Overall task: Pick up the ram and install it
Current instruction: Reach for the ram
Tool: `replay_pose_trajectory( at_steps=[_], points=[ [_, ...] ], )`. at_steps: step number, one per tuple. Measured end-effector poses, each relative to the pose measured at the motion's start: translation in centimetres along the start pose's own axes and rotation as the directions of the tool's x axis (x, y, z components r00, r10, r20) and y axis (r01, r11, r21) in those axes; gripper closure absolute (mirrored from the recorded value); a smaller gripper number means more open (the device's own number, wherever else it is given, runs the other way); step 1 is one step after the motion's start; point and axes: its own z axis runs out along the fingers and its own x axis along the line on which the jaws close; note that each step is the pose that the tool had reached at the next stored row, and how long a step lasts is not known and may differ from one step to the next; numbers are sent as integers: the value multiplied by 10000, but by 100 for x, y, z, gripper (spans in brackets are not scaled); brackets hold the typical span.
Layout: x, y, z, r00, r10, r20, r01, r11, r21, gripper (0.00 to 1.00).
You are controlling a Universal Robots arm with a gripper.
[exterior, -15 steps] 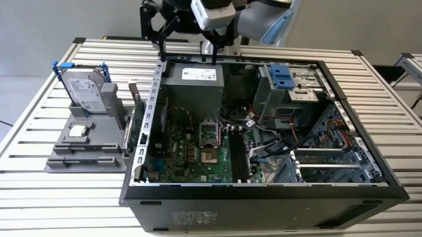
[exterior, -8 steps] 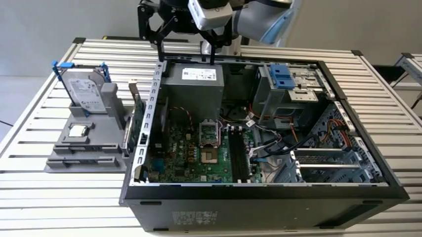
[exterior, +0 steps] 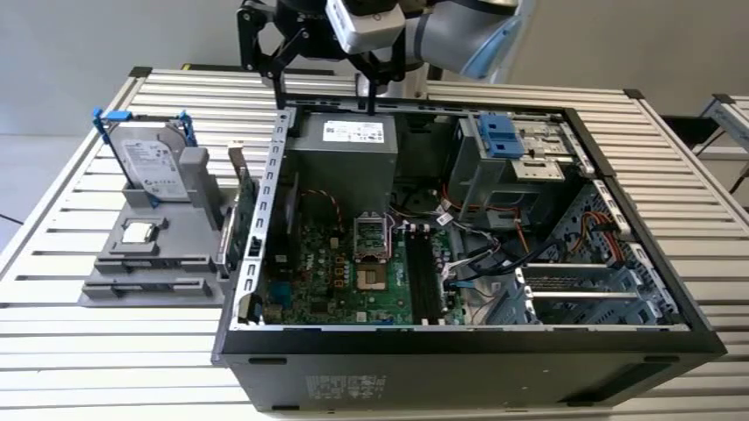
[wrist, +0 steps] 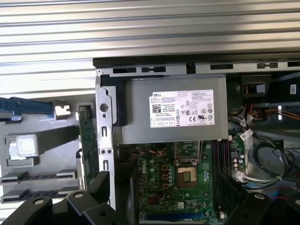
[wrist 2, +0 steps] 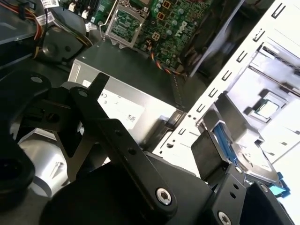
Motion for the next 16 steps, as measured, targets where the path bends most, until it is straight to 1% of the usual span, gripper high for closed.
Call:
replay_pose_trajectory(
  at_steps=[2, 8, 9, 16],
  points=[
    [11, -1, 0, 10000, -1, -1, 1, 10000, 0, 0],
    [12, -1, 0, 10000, 0, 0, 0, 10000, -1, 0],
    [12, -1, 0, 10000, 0, 0, 0, 10000, -1, 100],
    [12, -1, 0, 10000, -1, 0, 1, 10000, -1, 100]
  ],
)
